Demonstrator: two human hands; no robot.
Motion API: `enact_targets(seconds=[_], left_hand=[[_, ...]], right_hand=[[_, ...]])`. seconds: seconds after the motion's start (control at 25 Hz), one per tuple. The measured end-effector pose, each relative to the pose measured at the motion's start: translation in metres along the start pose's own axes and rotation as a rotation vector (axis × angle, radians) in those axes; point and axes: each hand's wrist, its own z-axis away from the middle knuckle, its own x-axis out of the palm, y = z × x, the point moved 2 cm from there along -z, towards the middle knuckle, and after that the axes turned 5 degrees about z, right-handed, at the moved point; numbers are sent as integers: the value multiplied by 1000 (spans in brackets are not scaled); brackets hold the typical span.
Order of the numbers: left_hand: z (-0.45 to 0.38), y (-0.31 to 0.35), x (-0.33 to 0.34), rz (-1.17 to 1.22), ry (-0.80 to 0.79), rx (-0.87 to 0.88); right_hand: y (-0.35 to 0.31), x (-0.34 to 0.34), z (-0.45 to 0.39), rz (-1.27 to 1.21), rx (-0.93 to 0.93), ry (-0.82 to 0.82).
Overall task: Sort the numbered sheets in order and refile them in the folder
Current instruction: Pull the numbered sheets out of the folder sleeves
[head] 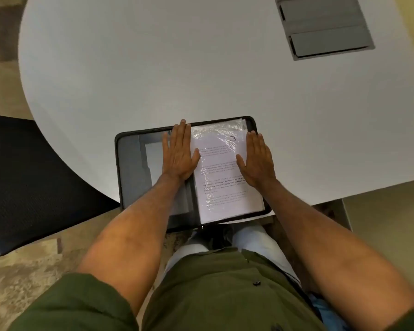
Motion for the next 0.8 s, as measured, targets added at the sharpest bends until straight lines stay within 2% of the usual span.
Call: enact_targets(seconds=[0.24, 0.4, 0.8], left_hand=[[6, -2, 32, 8, -151, -48], [-5, -3, 46, 21, -181, -73], [-64, 2, 40, 18, -340, -207]], right_hand=[[14, 19, -1, 47, 29, -123], [20, 24, -25, 23, 9, -133], [31, 23, -104, 15, -89, -234]])
